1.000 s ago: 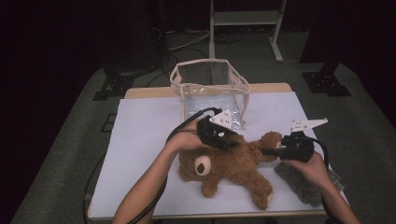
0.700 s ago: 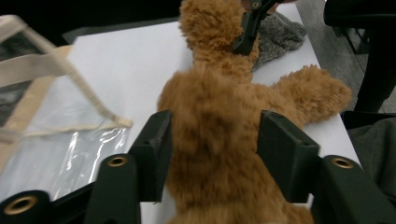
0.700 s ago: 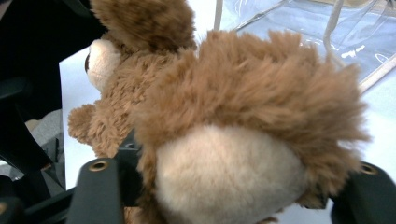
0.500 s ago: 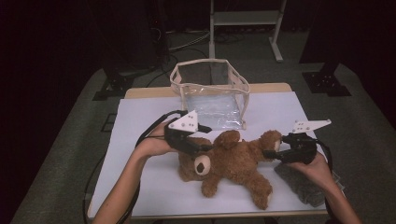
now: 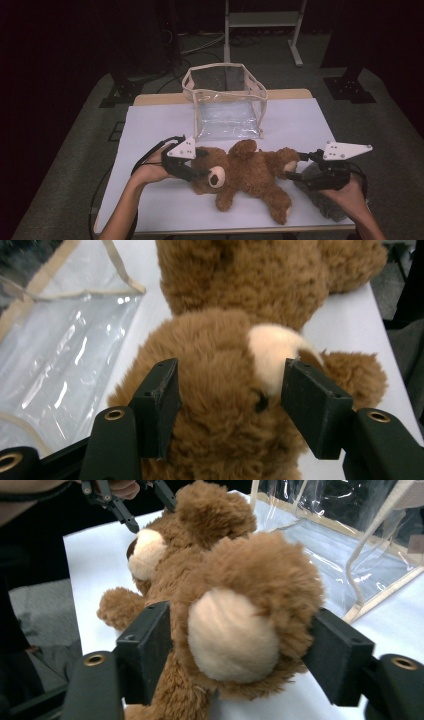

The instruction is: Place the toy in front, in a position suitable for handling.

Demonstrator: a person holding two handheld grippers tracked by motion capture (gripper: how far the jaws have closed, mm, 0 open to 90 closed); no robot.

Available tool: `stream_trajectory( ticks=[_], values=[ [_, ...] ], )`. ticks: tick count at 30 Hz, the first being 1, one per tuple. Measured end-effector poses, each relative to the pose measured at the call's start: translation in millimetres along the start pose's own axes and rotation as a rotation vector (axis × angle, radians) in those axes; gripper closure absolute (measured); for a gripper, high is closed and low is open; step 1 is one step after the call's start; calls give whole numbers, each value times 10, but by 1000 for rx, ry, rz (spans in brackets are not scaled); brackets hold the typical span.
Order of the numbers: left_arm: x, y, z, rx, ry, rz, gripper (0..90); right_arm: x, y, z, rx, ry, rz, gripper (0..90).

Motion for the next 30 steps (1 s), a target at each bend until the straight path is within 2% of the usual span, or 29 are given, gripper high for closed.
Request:
stream_trajectory(
  ticks=[1, 4, 9, 12, 13, 14, 15, 17, 21, 24, 27, 30],
  values=[
    [2, -15, 14, -5, -4, -3, 393, -5, 54, -15, 25, -1, 8, 336],
    [0, -23, 16, 3, 4, 0, 393, -17, 124, -40, 55, -5, 10, 336],
    [0, 21, 14, 2, -8, -14, 390, -120, 194, -34, 60, 21, 8, 350],
    [1, 90, 16, 12, -15, -25, 384, -202, 205, -26, 74, 32, -9, 354],
    [6, 113, 16, 19, -14, -23, 380, -245, 166, 1, 61, 40, -32, 372],
    [11, 131, 20, 23, -14, -22, 380, -245, 166, 1, 61, 40, -32, 372],
    [9, 145, 26, 26, -18, -29, 368, -265, 74, 60, 28, 42, -52, 372],
    [9, 163, 51, 27, -19, -27, 363, -268, 20, 93, 13, 38, -64, 373],
    [-11, 153, 178, 30, -10, -29, 329, -216, -205, 248, -58, 11, -93, 371],
    [-29, 119, 310, 32, -12, -26, 320, -193, -347, 335, -103, 13, -109, 349],
    [-66, 77, 423, 45, 27, -21, 303, -154, -473, 395, -140, 33, -120, 340],
    [-84, 5, 494, 55, 47, -14, 282, -123, -573, 441, -166, 37, -140, 311]
  ],
)
Point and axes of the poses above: each handheld gripper's, and its own axes: y roughly backward along the jaws, z roughly out of its underside, x roughly to its right, the point moved 8 cm from there along -y, roughly forward along the jaws, and after that the axes turned 12 degrees about y, right-handed, at the moved point
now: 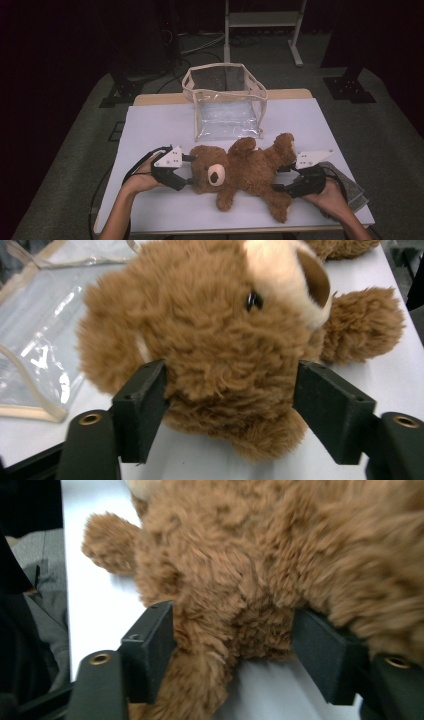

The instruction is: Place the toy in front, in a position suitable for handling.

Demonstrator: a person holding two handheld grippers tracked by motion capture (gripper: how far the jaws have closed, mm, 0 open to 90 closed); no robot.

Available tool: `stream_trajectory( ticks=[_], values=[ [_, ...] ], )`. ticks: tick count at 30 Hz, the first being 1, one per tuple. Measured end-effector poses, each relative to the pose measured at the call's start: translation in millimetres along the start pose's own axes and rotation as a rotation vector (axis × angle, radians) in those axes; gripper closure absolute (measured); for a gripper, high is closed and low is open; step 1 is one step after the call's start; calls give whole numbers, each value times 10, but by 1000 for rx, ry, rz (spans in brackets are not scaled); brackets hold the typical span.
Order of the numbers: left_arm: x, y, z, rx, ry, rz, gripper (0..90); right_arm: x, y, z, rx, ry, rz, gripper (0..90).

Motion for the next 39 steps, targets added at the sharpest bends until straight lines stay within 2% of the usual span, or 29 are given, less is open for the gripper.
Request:
stream_trajectory(
  ticks=[4, 7, 11, 15, 16, 18, 20, 24, 25, 26, 27, 28, 29, 31, 32, 34, 36, 39],
  values=[
    [-19, -69, 3, 27, 37, -1, 275, 27, -154, -3, -21, -2, -34, 273],
    [2, -111, -21, 55, 95, 12, 370, 67, -244, -53, -16, -23, -46, 270],
    [56, -95, -80, 73, 107, 25, 443, 105, -253, -124, 17, -64, -73, 337],
    [109, -41, -137, 56, 125, 39, 482, 69, -226, -179, 41, -94, -106, 368],
    [156, -8, -176, 54, 127, 54, 489, 62, -223, -185, 43, -101, -110, 371],
    [176, 1, -186, 45, 125, 55, 491, 45, -218, -192, 37, -108, -114, 372],
    [221, 14, -188, 30, 128, 64, 491, 11, -209, -199, 29, -113, -124, 379],
    [317, 60, -146, 5, 126, 89, 497, -87, -144, -227, 40, -138, -176, 410],
    [328, 64, -134, 7, 118, 81, 492, -124, -143, -209, 19, -116, -165, 402],
    [324, 65, -121, 5, 111, 70, 492, -124, -143, -209, 19, -116, -165, 402],
    [282, 62, -94, 3, 99, 33, 469, -109, -158, -177, 15, -108, -146, 383],
    [282, 62, -94, 3, 99, 33, 451, -109, -158, -177, 15, -108, -146, 383],
    [263, 63, -95, 14, 94, 17, 422, -69, -157, -143, 23, -97, -126, 370],
    [241, 90, -125, 53, 75, -2, 408, -49, -147, -129, 37, -100, -123, 361],
    [237, 115, -169, 87, 59, -9, 392, -30, -123, -112, 43, -104, -123, 355],
    [247, 133, -230, 113, 35, -8, 365, 2, -44, -84, 40, -90, -93, 350],
    [241, 108, -264, 89, -1, -17, 361, 33, 76, -51, 26, -85, -61, 331],
    [236, 26, -285, 58, -29, -14, 348, 105, 291, 44, -10, -80, 15, 327]
  ],
)
Point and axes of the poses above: each handheld gripper's, and its own axes: y roughly backward along the jaws, z roughly out of its underside, x roughly to its right, the point moved 8 cm from there along -y, roughly forward along the jaws, and after that the axes turned 12 degrees about y, right-handed, at the moved point
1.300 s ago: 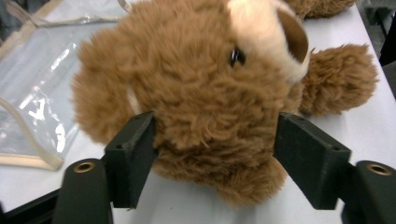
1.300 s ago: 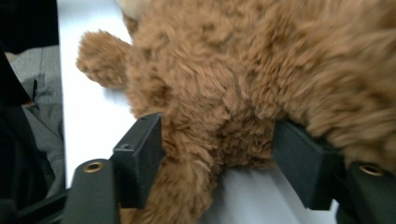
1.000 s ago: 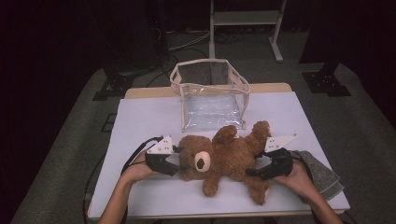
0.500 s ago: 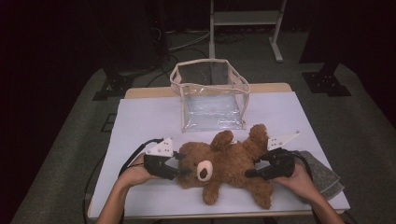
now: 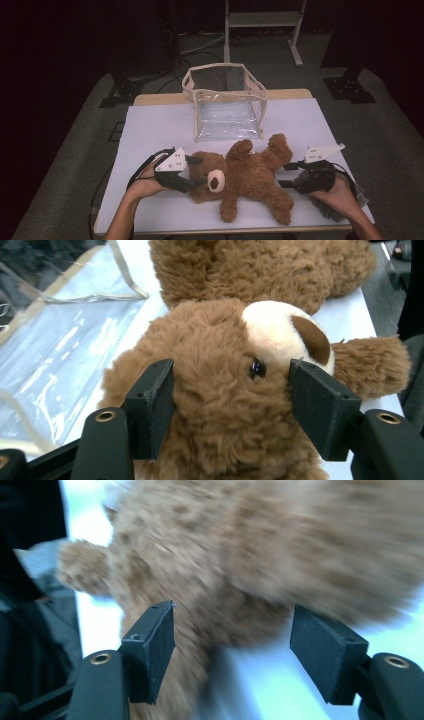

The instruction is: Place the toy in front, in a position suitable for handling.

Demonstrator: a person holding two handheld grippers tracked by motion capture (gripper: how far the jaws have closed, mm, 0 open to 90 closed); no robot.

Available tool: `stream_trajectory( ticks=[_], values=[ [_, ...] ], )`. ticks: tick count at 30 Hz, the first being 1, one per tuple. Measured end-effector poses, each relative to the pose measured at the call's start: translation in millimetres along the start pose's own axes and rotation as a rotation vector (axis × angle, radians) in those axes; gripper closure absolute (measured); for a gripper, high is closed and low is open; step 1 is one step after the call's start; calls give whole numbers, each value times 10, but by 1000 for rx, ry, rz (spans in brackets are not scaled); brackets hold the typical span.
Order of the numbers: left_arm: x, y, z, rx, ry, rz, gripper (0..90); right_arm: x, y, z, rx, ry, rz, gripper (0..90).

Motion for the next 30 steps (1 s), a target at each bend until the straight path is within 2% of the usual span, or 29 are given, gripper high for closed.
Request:
stream_trajectory(
  ticks=[1, 2, 4, 7, 11, 13, 14, 17, 20, 21, 23, 27, 30],
  values=[
    [-4, -14, -5, -1, 3, -2, 343, 70, 127, 105, -32, -9, 51, 321],
    [-8, -16, -13, 3, 6, 0, 343, 70, 127, 105, -32, -9, 51, 321],
    [-1, 0, -19, 2, -2, -3, 342, 110, 224, 214, -49, -28, 77, 328],
    [46, 32, -60, 18, -8, 14, 343, 132, 307, 388, -98, -33, 110, 335],
    [91, 11, -99, 0, -30, 22, 343, 141, 390, 586, -157, -39, 140, 346],
    [83, -18, -96, -19, -34, 21, 342, 184, 455, 712, -178, -69, 152, 351],
    [82, -30, -99, -22, -31, 22, 342, 184, 455, 712, -178, -69, 152, 351],
    [84, -43, -109, -27, -28, 25, 338, 227, 440, 849, -223, -86, 154, 347],
    [76, -55, -89, -44, -22, 26, 338, 231, 351, 978, -278, -85, 145, 353],
    [74, -63, -86, -45, -20, 27, 338, 229, 322, 987, -269, -59, 161, 374],
    [65, -76, -80, -50, -12, 30, 338, 237, 315, 987, -273, -44, 175, 456],
    [59, -87, -84, -58, -11, 21, 339, 256, 321, 968, -267, -43, 165, 752],
    [48, -91, -84, -58, -11, 11, 339, 268, 324, 951, -255, -50, 152, 808]
  ],
)
Point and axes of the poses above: each handheld gripper's, and its own axes: y roughly backward along the jaws, z roughly out of its underside, x roughly to its right, the point moved 8 cm from there along -y, roughly forward along the jaws, and after that the axes turned 12 degrees about y, right-handed, at the moved point
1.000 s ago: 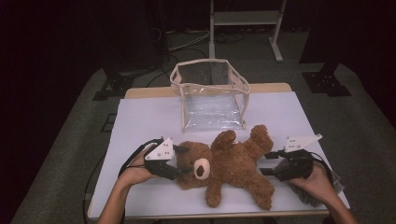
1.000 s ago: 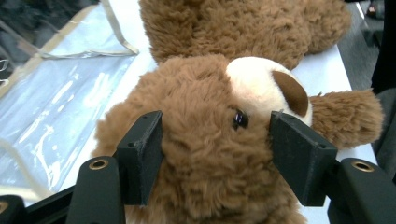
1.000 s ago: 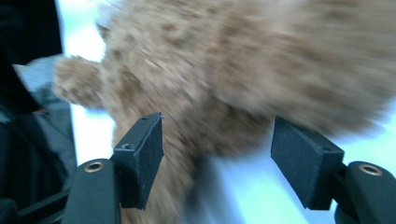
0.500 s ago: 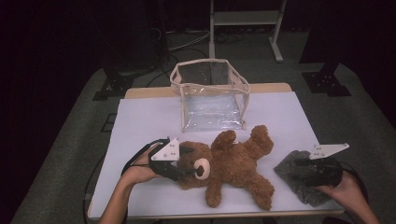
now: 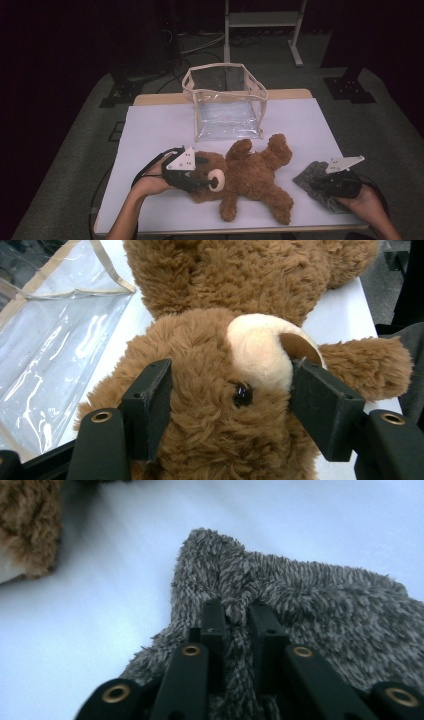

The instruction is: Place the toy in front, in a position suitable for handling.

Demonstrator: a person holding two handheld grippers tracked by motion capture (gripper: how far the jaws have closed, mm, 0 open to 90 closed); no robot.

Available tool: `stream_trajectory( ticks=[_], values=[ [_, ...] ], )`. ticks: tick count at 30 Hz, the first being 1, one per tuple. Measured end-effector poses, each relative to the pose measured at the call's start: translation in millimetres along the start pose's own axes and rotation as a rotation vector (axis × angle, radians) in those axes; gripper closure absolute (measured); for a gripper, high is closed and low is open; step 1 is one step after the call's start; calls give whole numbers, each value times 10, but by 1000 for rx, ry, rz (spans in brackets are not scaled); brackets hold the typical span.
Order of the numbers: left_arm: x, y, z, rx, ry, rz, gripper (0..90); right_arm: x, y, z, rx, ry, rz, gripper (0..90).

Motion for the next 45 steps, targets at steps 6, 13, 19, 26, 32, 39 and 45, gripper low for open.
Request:
stream_trajectory(
  ticks=[6, 13, 19, 26, 32, 39, 45],
  values=[
    [-40, -27, -17, 1, 21, -2, 339, -35, 193, -262, 190, -42, -51, 815],
    [-75, -81, -69, -9, 36, -5, 339, -331, 415, -1032, 378, 91, -134, 814],
    [-96, -93, -84, -13, 61, -11, 340, -686, 210, -1626, 429, 225, -230, 814],
    [-109, -84, -76, -15, 74, -10, 341, -786, -167, -1718, 320, 335, -187, 755],
    [-107, -100, -89, -11, 84, -9, 342, -681, -43, -1507, 294, 296, -84, 498],
    [-85, -159, -94, -27, 87, 9, 355, -648, -178, -1465, 296, 251, -106, 696],
    [-96, -170, -110, -30, 80, 12, 359, -703, -122, -1731, 335, 284, -131, 790]
  ],
)
Point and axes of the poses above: each handheld gripper's, and its own axes: y roughly backward along the jaws, z roughly out of its underside, x roughly to its right, the point moved 8 cm from there along -y, roughly forward along the jaws, and after that the axes turned 12 degrees about y, right-handed, at the moved point
